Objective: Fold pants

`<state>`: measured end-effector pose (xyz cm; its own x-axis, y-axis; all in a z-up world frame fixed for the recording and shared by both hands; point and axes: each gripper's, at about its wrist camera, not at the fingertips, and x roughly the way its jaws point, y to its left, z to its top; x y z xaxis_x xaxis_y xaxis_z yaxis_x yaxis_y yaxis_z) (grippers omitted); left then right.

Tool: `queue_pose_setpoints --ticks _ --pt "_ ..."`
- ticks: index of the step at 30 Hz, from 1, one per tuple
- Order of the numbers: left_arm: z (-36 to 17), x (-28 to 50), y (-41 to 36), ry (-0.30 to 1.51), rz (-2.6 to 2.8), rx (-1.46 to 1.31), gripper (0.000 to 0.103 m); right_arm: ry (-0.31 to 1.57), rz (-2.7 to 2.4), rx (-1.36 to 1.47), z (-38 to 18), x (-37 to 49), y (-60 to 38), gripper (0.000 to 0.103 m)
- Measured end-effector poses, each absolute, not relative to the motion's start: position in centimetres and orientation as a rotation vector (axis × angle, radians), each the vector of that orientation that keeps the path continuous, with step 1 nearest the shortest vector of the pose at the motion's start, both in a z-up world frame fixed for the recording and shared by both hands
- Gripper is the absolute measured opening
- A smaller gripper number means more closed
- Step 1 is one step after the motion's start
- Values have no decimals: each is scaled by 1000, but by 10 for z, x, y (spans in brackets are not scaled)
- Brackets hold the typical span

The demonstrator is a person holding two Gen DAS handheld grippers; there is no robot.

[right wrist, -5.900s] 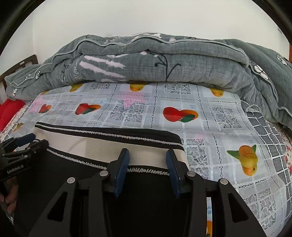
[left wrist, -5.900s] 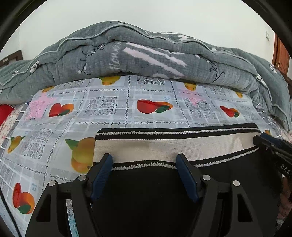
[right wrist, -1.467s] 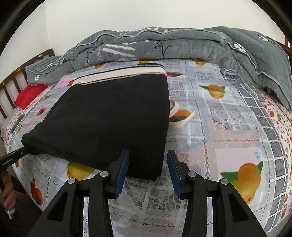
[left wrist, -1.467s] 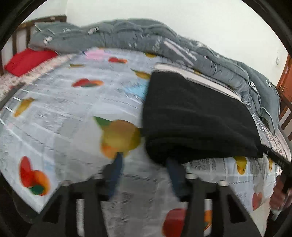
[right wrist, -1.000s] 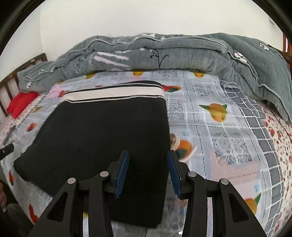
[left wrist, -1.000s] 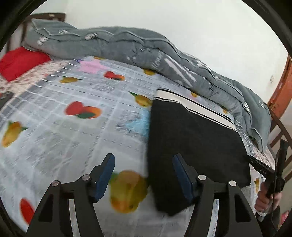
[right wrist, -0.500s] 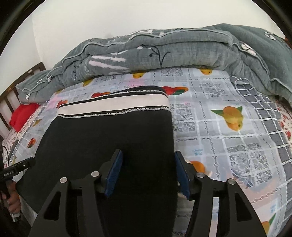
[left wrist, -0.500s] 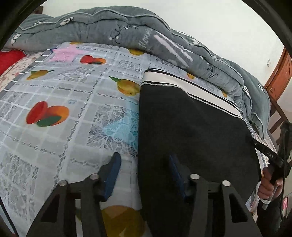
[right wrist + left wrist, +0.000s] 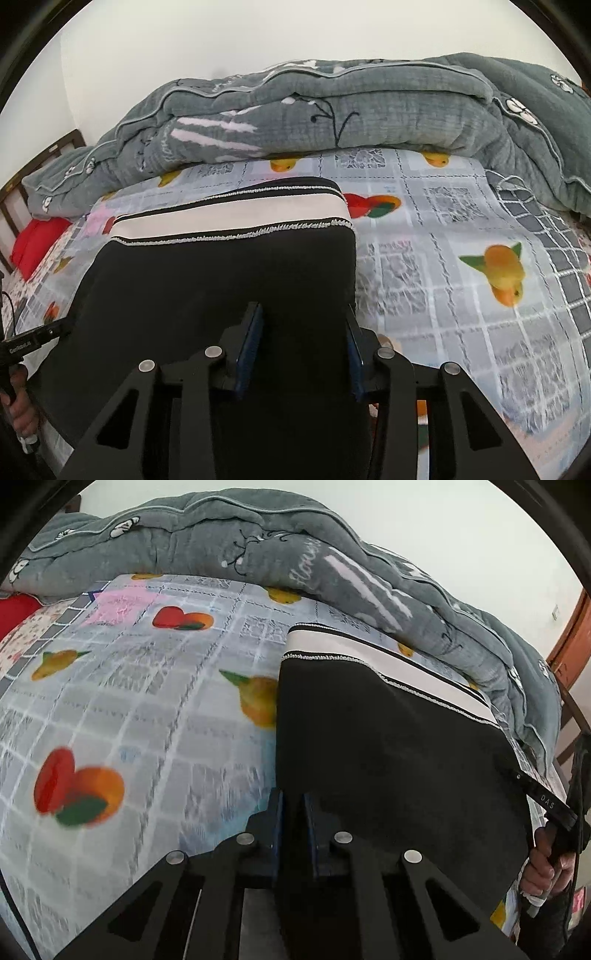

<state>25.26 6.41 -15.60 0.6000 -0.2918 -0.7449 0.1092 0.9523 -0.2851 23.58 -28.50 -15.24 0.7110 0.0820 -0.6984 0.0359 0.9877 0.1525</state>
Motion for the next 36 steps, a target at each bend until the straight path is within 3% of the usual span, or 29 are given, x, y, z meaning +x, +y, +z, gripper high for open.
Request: queue_pose_setpoints --ticks 7,9,16,29,36 --pt "-155 256 60 897 -202 -181 17 794 10 172 -153 254 -286 45" --pt "-153 246 61 897 -192 -167 28 796 9 176 -153 248 -287 47" --pt "-143 192 64 810 -250 -173 28 770 -16 127 -147 203 -281 48" --pt "-151 147 63 849 -176 -194 29 846 -20 51 -171 139 -272 48" --pt "-134 124 56 854 -133 -182 26 833 -31 38 -149 113 -269 48"
